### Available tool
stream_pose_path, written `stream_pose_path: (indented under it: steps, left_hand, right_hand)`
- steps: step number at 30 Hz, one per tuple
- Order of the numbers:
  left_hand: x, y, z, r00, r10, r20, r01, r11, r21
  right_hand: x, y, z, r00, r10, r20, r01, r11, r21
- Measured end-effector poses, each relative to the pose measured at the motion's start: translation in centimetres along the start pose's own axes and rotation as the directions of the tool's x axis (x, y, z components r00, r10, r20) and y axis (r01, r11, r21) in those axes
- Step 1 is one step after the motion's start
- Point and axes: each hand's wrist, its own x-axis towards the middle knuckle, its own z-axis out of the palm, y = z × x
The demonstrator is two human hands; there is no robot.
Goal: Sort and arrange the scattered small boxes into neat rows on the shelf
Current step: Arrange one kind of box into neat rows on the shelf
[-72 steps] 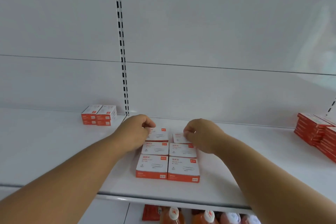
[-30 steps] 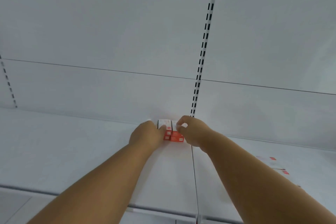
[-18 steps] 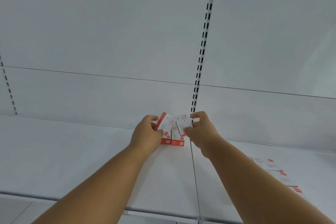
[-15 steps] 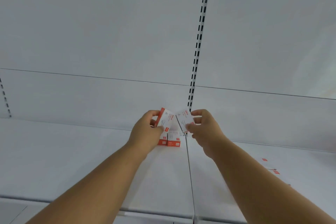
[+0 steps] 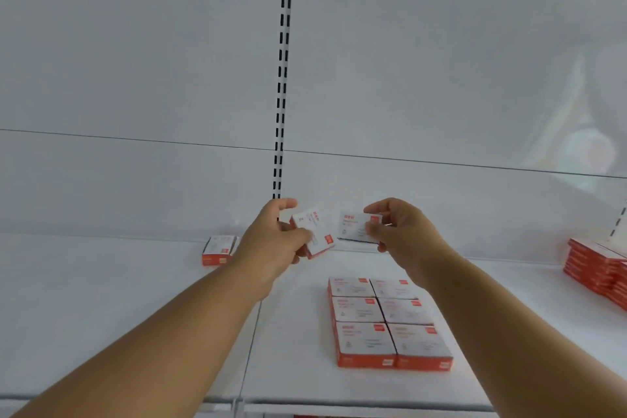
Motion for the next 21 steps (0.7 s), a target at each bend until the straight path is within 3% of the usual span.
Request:
stream_pose_path:
  steps: [7,11,15,21]
  left_hand:
    - [0.3,-0.4,5.0,0.991,-0.126,-0.04,0.132,0.965,0.227]
    - [1.0,-0.7,6.0,0.987,-0.105,-0.119,0.154,0.813,0.561]
    - [1.2,-1.5,6.4,0.979,-0.192,-0.066,0.188,0.735,0.652]
    - [1.0,-2.4,7.6,0.99,-0.133,-0.045,0.116,0.593,0.797]
  right_hand:
    - [1.7,5.1,-3.3,0.981,0.112,0.161,-0.082,0.98,-0.181]
    - [2.1,6.8,-3.4,0.966,0.126,0.227,-0.05,0.948,-0.315]
    - [2.3,7.8,-3.1,0.946,0.129,0.297,0.017,0.897,-0.442]
    - [2.2,7.6,-2.7,0.948,0.112,0.297,0.051,0.87,-0.49]
